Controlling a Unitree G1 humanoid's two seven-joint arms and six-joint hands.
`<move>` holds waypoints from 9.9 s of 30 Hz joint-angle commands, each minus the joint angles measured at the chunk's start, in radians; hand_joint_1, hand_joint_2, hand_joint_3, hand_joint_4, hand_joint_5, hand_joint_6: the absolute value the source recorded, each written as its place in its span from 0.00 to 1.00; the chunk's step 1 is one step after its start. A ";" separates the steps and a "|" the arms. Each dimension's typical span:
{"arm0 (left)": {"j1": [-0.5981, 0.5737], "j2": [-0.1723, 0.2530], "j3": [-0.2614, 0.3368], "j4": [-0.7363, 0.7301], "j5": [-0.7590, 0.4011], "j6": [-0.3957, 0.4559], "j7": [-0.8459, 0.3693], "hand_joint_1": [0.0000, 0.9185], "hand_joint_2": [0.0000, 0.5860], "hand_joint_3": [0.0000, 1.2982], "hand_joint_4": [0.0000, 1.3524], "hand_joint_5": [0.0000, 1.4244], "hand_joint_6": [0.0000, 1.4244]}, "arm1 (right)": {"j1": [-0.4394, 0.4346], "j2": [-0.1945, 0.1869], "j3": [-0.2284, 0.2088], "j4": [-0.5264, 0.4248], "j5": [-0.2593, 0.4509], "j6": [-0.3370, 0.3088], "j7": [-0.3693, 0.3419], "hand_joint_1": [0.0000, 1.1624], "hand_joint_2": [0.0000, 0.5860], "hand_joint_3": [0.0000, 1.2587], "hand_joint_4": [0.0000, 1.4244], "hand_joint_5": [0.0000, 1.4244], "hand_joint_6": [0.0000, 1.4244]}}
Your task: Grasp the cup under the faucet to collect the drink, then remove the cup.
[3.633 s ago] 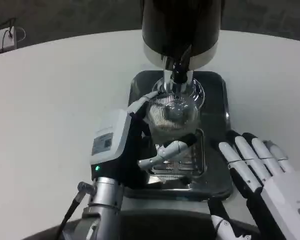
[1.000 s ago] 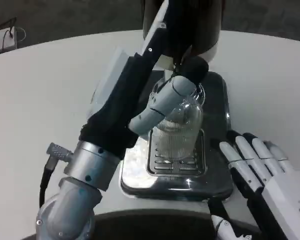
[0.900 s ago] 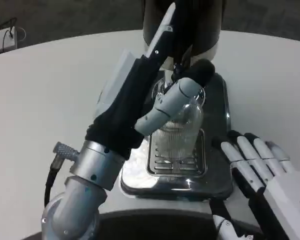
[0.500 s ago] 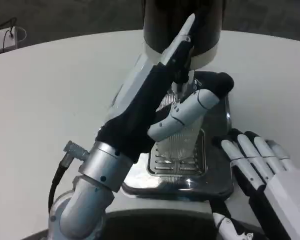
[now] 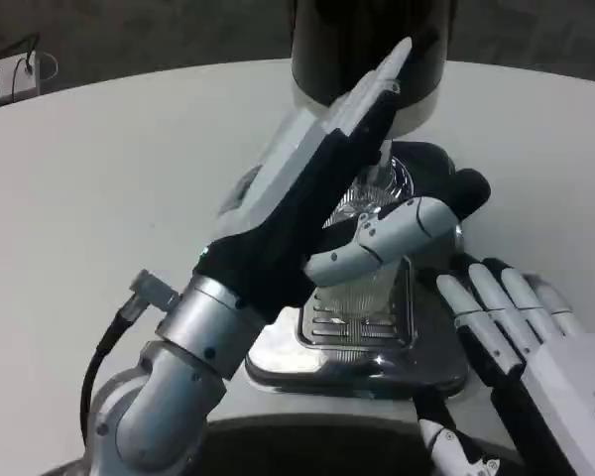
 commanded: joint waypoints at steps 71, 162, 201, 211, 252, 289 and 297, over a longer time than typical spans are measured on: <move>-0.004 0.084 -0.066 -0.145 0.206 0.091 -0.137 0.00 0.25 0.00 0.00 0.00 0.00 | -0.366 0.090 0.066 0.284 0.310 0.204 -0.028 0.51 0.45 0.01 0.04 0.05 0.15; 0.697 0.042 0.123 -0.281 0.300 -0.037 0.130 0.00 0.27 0.00 0.00 0.00 0.00 | -0.756 0.108 0.104 0.809 0.537 0.184 -0.198 0.56 0.37 0.00 0.03 0.06 0.14; 0.710 0.034 0.146 -0.320 0.289 0.019 0.115 0.00 0.27 0.00 0.00 0.00 0.00 | -0.862 0.155 0.158 0.965 0.571 0.138 -0.260 0.57 0.36 0.00 0.05 0.08 0.14; 0.709 0.036 0.148 -0.320 0.283 0.026 0.112 0.00 0.27 0.00 0.00 0.00 0.00 | -0.868 0.166 0.158 0.976 0.576 0.131 -0.276 0.59 0.35 0.03 0.08 0.10 0.15; 0.660 0.027 0.139 -0.291 0.273 0.058 0.101 0.00 0.27 0.00 0.00 0.00 0.00 | -0.868 0.231 0.110 0.908 0.649 0.094 -0.358 0.99 0.21 0.69 0.72 0.85 1.00; 0.681 0.020 0.122 -0.303 0.311 0.025 0.124 0.00 0.26 0.00 0.00 0.00 0.00 | -0.492 0.120 0.118 0.438 0.681 0.119 -0.123 1.00 0.14 0.71 0.73 0.84 1.00; 0.686 0.029 0.114 -0.325 0.387 0.041 0.101 0.00 0.18 0.00 0.00 0.00 0.00 | -0.410 0.100 0.059 0.308 0.709 0.141 -0.080 1.00 0.14 0.71 0.73 0.85 1.00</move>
